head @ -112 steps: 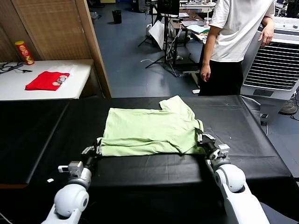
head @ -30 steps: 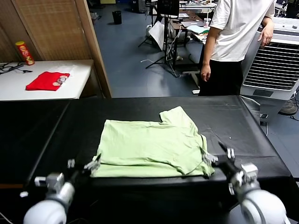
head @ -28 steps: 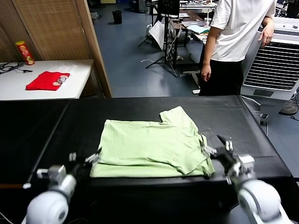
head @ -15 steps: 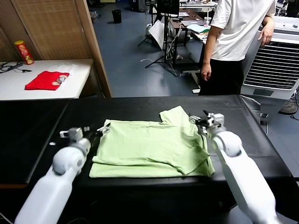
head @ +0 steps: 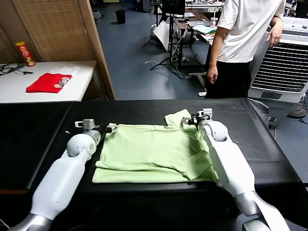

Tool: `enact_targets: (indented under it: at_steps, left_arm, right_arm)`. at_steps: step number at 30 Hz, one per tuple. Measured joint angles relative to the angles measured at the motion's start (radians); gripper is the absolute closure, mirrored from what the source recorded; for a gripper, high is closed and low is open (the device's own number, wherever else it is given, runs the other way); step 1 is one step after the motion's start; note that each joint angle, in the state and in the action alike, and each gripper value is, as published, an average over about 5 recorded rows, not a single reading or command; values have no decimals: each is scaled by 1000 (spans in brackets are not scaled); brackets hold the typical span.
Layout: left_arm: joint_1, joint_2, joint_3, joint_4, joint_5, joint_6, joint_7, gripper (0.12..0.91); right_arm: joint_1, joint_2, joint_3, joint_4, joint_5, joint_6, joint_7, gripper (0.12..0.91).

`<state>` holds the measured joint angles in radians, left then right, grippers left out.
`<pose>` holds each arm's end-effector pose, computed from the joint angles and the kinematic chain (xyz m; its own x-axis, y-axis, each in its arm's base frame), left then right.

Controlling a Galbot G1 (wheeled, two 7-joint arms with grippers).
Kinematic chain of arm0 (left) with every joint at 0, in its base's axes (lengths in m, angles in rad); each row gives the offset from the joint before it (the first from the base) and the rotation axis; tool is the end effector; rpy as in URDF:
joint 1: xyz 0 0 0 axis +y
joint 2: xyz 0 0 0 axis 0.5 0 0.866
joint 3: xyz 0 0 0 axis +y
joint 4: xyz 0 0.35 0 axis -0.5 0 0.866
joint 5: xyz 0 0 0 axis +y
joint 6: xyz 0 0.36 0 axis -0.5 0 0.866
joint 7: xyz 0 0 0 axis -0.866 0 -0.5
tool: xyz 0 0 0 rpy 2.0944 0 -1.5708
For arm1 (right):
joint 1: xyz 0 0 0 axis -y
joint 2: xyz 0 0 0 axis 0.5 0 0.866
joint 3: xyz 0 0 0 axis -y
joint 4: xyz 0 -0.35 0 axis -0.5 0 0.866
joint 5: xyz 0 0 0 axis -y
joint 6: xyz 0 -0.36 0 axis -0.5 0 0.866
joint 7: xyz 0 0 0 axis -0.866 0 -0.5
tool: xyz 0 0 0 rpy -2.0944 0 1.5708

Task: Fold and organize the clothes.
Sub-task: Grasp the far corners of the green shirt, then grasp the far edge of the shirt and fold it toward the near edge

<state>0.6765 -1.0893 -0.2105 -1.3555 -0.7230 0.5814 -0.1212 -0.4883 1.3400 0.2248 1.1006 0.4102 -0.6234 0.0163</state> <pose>0.4671 0.1017 -0.2782 -0.8383 0.1172 0.5324 0.0696 0.9916 -0.1087 0.5364 -0.0254 -0.2792 -0.8146 -0.1451 0.5615 -0.1400 0.9888 0.0524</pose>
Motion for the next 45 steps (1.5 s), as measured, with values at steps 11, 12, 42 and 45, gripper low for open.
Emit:
enact_targets:
  at_steps: [11,12,42,45]
  left_arm:
    - [1,-4,-2,15,27,-28,18,814]
    - [4,-4,-5,12,28,-32,18,855]
    - [571,170,-308,-610,98,-73,-13,901]
    - [635,171,-341,-639,130,-75,-4,901]
  right_arm:
    - [-41,3,14,28,-22,107,-34,895]
    - [-48,0,17,37,-22,124,-41,901]
    - [-548,-301,115,754,151,0,32,903]
    - [-590,-316,123,802,153,-37,44,903]
